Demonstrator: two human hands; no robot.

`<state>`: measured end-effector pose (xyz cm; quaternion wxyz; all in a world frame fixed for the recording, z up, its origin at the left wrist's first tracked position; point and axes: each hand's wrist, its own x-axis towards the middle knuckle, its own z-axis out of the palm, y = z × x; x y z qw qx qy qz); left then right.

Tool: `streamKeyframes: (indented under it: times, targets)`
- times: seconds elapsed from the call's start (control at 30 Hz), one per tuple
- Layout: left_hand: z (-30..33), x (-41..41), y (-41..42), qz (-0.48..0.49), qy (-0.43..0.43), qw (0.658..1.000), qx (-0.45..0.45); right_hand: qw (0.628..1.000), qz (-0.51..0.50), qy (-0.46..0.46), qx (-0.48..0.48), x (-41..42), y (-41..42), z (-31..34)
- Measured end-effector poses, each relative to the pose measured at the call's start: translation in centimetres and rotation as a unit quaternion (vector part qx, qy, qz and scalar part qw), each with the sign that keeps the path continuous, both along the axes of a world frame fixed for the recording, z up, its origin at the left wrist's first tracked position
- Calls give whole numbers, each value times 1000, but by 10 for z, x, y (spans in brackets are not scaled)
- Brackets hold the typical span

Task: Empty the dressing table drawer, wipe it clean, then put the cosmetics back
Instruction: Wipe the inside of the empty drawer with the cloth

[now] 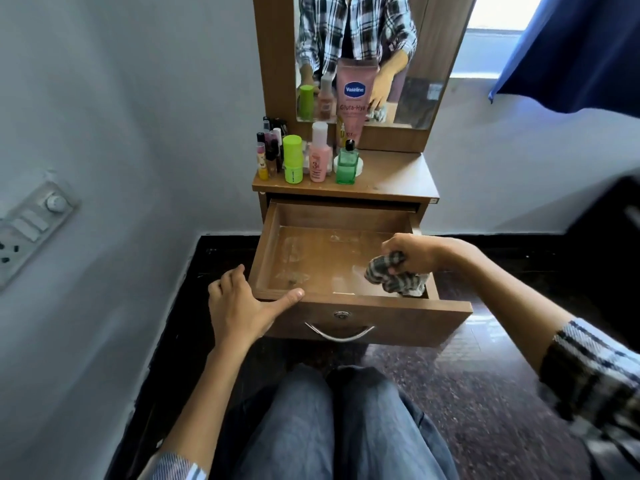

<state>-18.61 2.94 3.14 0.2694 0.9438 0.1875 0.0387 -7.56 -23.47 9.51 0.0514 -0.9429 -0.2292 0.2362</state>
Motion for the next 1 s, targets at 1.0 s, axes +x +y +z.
streamKeyframes:
  times: [1.0]
  targets:
    - [-30, 14, -63, -80, -220, 971, -54, 962, 130, 225, -88, 35, 1, -35]
